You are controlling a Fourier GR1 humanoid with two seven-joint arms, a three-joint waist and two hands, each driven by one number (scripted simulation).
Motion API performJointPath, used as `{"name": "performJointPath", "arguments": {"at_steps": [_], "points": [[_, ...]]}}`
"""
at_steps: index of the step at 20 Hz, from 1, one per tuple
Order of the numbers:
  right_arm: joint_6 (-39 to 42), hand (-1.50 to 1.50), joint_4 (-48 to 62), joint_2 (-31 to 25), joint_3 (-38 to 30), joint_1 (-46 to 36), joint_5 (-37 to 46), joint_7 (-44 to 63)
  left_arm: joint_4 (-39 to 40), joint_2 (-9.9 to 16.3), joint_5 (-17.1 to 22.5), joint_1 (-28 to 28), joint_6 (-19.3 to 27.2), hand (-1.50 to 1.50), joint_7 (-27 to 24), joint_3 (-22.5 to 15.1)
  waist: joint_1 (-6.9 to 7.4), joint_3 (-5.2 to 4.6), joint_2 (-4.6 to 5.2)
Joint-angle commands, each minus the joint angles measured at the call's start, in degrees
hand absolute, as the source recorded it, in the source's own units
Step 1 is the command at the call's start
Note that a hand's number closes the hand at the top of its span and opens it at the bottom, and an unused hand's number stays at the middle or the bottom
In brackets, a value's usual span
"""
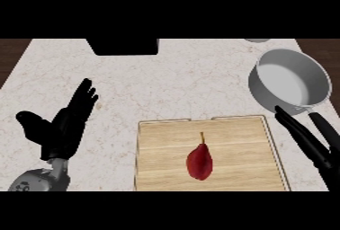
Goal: Pick the pear from the tray and place it in the pot
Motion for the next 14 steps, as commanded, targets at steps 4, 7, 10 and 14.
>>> {"name": "performJointPath", "arguments": {"at_steps": [4,7,10,14], "points": [[11.16,-1.50,-9.66,-7.24,-3.41,-4.51,-7.13,23.21,0.51,-1.08,-0.97,-1.91,-0.16,0.00,0.67,0.31,0.77,0.05,0.38],[13.69,-1.50,-5.66,-4.56,-0.21,-12.12,-8.56,30.73,2.12,0.07,0.01,-0.47,-3.58,0.00,-1.76,1.89,1.59,0.05,0.53],[15.67,-1.50,-2.94,0.01,2.48,-18.22,-8.52,35.96,4.49,-2.21,-2.01,-5.91,-1.43,0.00,1.83,1.78,1.28,0.10,0.52],[16.63,-1.50,4.35,5.72,6.56,-19.27,-3.30,35.94,0.31,-2.39,-1.38,-1.26,-3.25,0.00,1.52,2.15,1.51,0.13,0.48]]}}
